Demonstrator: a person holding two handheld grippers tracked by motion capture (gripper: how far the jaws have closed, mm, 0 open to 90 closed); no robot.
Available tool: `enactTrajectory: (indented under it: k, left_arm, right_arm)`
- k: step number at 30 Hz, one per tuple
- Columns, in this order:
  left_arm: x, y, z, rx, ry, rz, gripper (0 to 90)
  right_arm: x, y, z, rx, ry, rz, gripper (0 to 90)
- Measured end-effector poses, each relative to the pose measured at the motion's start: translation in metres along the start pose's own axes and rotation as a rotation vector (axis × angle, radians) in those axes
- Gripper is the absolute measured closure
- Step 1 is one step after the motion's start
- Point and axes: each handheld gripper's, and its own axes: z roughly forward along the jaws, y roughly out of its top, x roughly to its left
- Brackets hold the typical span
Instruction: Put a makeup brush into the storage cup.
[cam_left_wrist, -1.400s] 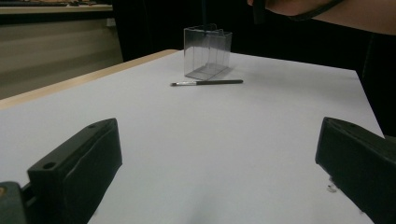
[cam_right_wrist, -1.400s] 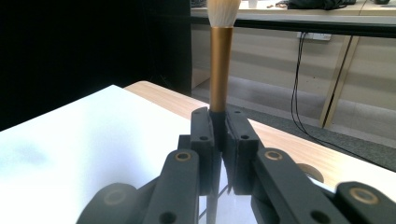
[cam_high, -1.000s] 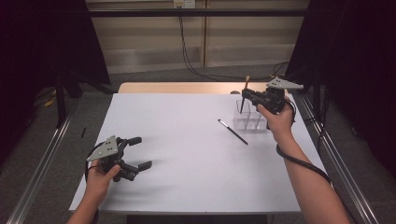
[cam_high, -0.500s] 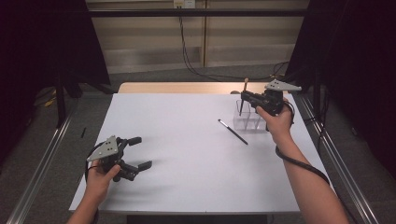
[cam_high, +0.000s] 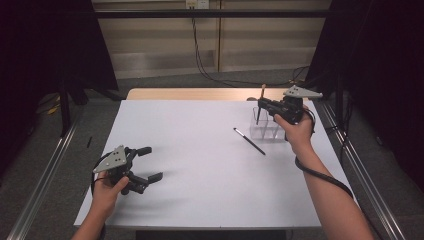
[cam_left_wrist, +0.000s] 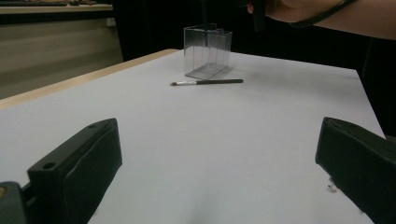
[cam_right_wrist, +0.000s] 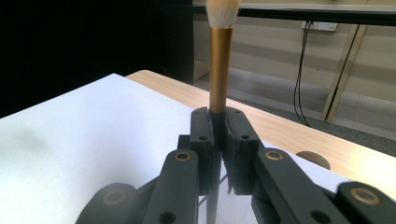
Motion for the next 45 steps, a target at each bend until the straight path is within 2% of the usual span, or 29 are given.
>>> enactTrajectory:
  k: [4,5,6,7,8,9,10,11,12,14,15,16,17,26,45]
  left_arm:
    - [0.0,0.0,0.0,-0.002,0.0,-0.002,0.3]
    - [0.0,0.0,0.0,-0.007,-0.001,-0.008,0.4]
    - [0.0,0.0,0.0,-0.007,-0.001,-0.008,0.3]
    - [0.0,0.0,0.0,-0.004,-0.001,-0.004,0.3]
    - [0.0,0.0,0.0,-0.004,0.0,-0.003,0.3]
    - [0.0,0.0,0.0,-0.007,-0.002,-0.008,0.3]
    - [0.0,0.0,0.0,-0.004,-0.001,-0.004,0.3]
    - [0.0,0.0,0.0,-0.004,-0.001,-0.004,0.3]
    - [0.0,0.0,0.0,-0.004,-0.001,-0.004,0.3]
    - [0.0,0.0,0.0,-0.004,0.001,-0.004,0.3]
    - [0.0,0.0,0.0,-0.008,-0.001,-0.008,0.3]
    - [0.0,0.0,0.0,-0.005,-0.001,-0.005,0.3]
    - [0.0,0.0,0.0,-0.004,0.001,-0.003,0.3]
    - [0.0,0.0,0.0,-0.006,0.001,-0.008,0.3]
    - [0.0,-0.001,0.001,-0.004,0.001,-0.007,0.4]
  right_arm:
    - [0.0,-0.001,0.0,-0.003,-0.003,0.004,78.3]
    - [0.0,-0.001,-0.002,-0.015,0.0,0.017,69.6]
    - [0.0,-0.001,-0.002,-0.015,0.0,0.017,69.6]
    - [0.0,-0.002,-0.002,-0.024,0.003,0.022,65.1]
    - [0.0,-0.003,-0.003,-0.015,-0.006,0.017,53.9]
    - [0.0,-0.003,-0.004,-0.012,-0.004,0.019,49.5]
    - [0.0,-0.003,-0.004,-0.012,-0.004,0.019,49.5]
    - [0.0,-0.004,-0.005,-0.012,-0.008,0.023,40.1]
    - [0.0,-0.004,-0.005,-0.012,-0.008,0.023,40.1]
    - [0.0,-0.005,-0.006,-0.02,0.004,0.049,32.6]
    - [0.0,-0.006,-0.008,-0.026,0.003,0.047,28.0]
    - [0.0,-0.006,-0.008,-0.026,0.003,0.047,28.0]
    - [0.002,-0.007,-0.01,-0.027,0.007,0.049,21.9]
    - [0.006,-0.019,-0.021,-0.045,0.026,0.049,11.5]
    - [0.017,-0.045,-0.048,-0.051,0.052,0.042,4.5]
